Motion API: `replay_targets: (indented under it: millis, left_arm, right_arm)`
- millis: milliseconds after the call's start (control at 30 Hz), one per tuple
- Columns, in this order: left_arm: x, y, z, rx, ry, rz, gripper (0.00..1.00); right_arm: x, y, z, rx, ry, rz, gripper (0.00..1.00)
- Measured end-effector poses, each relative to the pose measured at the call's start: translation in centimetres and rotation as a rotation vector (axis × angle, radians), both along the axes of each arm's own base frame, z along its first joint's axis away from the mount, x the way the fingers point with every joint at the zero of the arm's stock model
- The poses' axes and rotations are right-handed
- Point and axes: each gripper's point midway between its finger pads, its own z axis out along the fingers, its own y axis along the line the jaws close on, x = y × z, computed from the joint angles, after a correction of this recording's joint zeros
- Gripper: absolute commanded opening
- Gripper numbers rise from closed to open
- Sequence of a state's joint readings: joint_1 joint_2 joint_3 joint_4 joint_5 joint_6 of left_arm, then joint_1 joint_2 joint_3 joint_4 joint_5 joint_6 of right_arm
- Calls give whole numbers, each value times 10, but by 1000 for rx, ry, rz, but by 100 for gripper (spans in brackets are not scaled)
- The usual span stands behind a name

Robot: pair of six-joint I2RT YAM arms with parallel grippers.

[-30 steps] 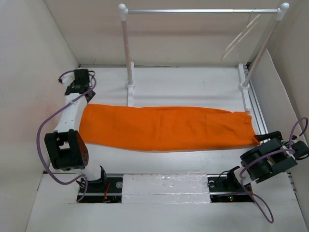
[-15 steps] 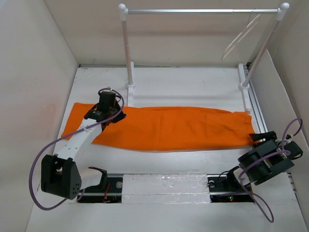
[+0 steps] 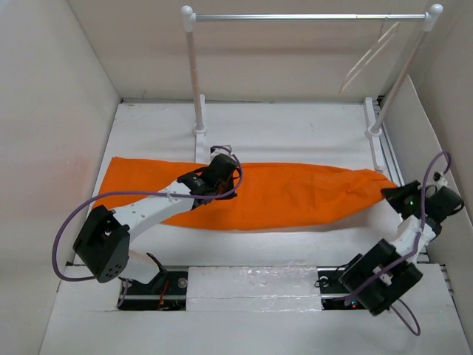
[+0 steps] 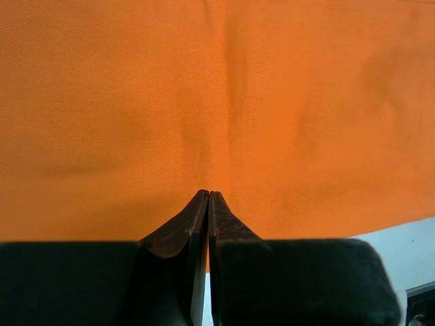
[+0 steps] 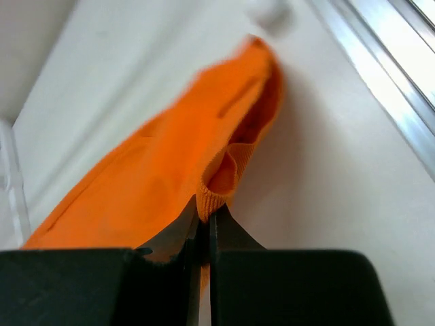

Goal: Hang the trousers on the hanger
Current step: Fold the trousers

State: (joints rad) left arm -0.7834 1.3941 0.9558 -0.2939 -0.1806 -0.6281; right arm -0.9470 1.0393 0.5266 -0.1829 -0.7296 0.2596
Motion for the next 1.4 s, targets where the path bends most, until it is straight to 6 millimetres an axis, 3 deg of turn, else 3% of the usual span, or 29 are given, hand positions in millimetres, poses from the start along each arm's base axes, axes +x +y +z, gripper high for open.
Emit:
replay_targets:
  millis: [67, 200, 267, 433, 500, 633, 733, 967, 1033, 1133, 1167, 1267, 1333, 1400]
  left_arm:
    - [-3, -1, -4, 3, 2, -6, 0]
    - [-23, -18, -9, 5, 11, -69, 0]
    - [-28, -29, -10, -16, 14, -92, 0]
    - [-38, -48, -37, -1, 67, -132, 0]
    - [-42, -60, -50, 28, 92, -160, 0]
    - [-54, -106, -68, 45, 114, -243, 0]
    - [-69, -133, -75, 29, 123, -306, 0]
    - [-97, -187, -87, -19, 157, -425, 0]
    - [-97, -194, -84, -35, 159, -433, 0]
    - [-93, -186, -83, -25, 151, -413, 0]
    - [-89, -175, -81, -13, 145, -393, 0]
    - [-69, -118, -57, 1, 118, -287, 0]
    - [-31, -65, -13, -49, 53, -141, 0]
    - [22, -4, 56, -160, -97, 55, 0]
  right_arm:
    - [19, 21, 44, -101, -84, 114, 0]
    - [37, 54, 112, -220, -180, 255, 0]
    - [39, 55, 137, -268, -185, 274, 0]
    - [45, 43, 192, -381, -180, 275, 0]
    - [47, 39, 205, -405, -177, 273, 0]
    - [51, 35, 224, -423, -163, 283, 0]
    - [56, 43, 238, -454, -183, 306, 0]
    - [52, 111, 249, -475, -255, 463, 0]
    - [51, 144, 250, -470, -277, 533, 0]
    - [50, 203, 253, -435, -318, 662, 0]
    - [50, 222, 254, -423, -329, 693, 0]
    - [55, 278, 253, -386, -344, 784, 0]
    - [63, 315, 250, -368, -336, 831, 0]
    - [74, 353, 248, -351, -336, 868, 0]
